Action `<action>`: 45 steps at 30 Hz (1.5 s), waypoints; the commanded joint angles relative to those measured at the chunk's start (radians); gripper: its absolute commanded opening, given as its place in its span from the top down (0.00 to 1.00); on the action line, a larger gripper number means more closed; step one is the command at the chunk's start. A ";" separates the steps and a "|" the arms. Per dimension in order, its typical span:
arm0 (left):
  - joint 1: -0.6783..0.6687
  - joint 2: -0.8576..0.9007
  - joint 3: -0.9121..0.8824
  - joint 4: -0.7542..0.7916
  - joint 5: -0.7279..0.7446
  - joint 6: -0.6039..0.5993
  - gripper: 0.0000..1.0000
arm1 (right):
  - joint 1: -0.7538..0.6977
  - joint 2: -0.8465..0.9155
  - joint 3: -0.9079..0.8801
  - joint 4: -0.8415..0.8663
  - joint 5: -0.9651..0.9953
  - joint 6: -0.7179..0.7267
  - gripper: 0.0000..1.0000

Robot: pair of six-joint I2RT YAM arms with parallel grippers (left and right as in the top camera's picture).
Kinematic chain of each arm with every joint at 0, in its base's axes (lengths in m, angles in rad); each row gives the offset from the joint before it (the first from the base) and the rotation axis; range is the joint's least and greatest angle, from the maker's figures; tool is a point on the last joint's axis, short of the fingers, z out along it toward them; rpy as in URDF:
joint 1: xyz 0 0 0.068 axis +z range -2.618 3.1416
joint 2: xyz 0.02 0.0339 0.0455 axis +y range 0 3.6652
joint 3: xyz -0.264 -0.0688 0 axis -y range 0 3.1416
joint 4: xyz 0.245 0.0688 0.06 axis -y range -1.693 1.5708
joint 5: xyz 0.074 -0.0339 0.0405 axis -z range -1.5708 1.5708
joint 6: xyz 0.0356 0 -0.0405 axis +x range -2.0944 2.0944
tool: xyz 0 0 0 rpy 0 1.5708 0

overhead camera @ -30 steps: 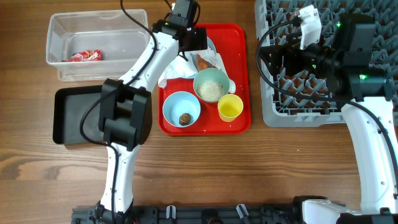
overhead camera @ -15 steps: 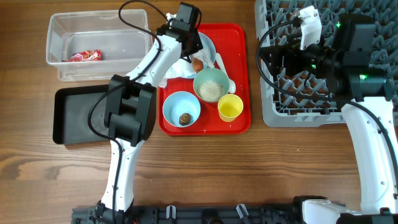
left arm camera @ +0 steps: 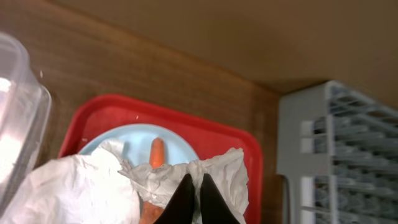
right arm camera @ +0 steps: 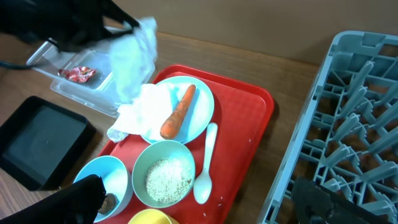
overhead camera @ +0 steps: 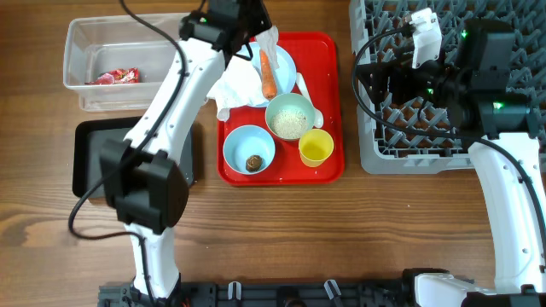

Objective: Sort waste into correct bins and load items into the dishwasher rack
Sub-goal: 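Grasp the white tissue on the plate with the left gripper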

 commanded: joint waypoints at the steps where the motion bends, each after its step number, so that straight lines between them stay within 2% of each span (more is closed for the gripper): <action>1: 0.029 -0.063 0.008 -0.045 -0.133 0.033 0.96 | -0.002 0.010 0.021 0.003 0.010 0.001 0.00; 3: 0.089 -0.093 0.008 -0.076 -0.217 0.087 0.96 | -0.002 0.018 0.021 0.003 0.010 0.002 0.00; 6: 0.161 -0.079 0.008 -0.137 -0.379 0.086 0.96 | -0.002 0.029 0.021 0.003 0.010 0.002 0.00; 10: 0.277 -0.020 0.008 -0.167 -0.402 0.058 0.96 | -0.002 0.045 0.021 0.003 0.009 0.005 0.00; 11: 0.298 -0.006 0.008 -0.164 -0.397 0.047 0.86 | -0.002 0.045 0.021 0.002 0.009 0.005 0.00; 12: 0.314 0.010 0.008 -0.161 -0.390 0.047 0.48 | -0.002 0.045 0.021 0.002 0.009 0.005 0.00; 13: 0.320 0.019 0.008 -0.161 -0.382 0.047 0.14 | -0.002 0.045 0.021 0.002 0.009 0.004 0.00; 14: 0.320 0.019 0.008 -0.161 -0.382 0.047 0.01 | -0.002 0.045 0.021 0.002 0.009 0.005 0.00; 15: 0.319 0.019 0.008 -0.156 -0.381 0.047 0.01 | -0.002 0.045 0.021 0.003 0.009 0.005 0.00; 18: 0.288 0.015 0.008 -0.123 -0.280 0.158 0.00 | -0.002 0.045 0.021 0.002 0.009 0.005 0.00; 21: 0.206 -0.006 0.008 -0.121 -0.040 0.351 0.01 | -0.002 0.045 0.021 0.002 0.009 0.004 0.00; 23: 0.125 -0.008 0.008 -0.169 0.019 0.378 0.00 | -0.002 0.045 0.021 0.002 0.009 0.004 0.00; 25: 0.053 0.011 0.008 -0.262 0.014 0.369 0.06 | -0.002 0.045 0.021 0.001 0.009 0.004 0.00; 26: 0.015 0.055 0.008 -0.322 0.003 0.235 0.07 | -0.002 0.045 0.021 0.003 0.009 0.004 0.00; 27: 0.007 0.090 0.008 -0.332 0.003 0.178 0.07 | -0.002 0.045 0.021 0.003 0.009 0.004 0.00; 33: 0.006 0.242 0.008 -0.198 -0.020 0.014 0.10 | -0.002 0.045 0.021 -0.001 0.009 0.005 0.00; 35: 0.005 0.264 0.008 -0.144 -0.028 -0.008 0.19 | -0.002 0.045 0.021 -0.002 0.009 0.004 0.00; 40: 0.003 0.325 0.008 -0.124 -0.087 -0.166 0.23 | -0.002 0.045 0.021 -0.002 0.010 0.003 0.00; 45: 0.000 0.387 0.008 -0.100 -0.086 -0.212 0.43 | -0.002 0.045 0.021 -0.002 0.010 0.003 0.00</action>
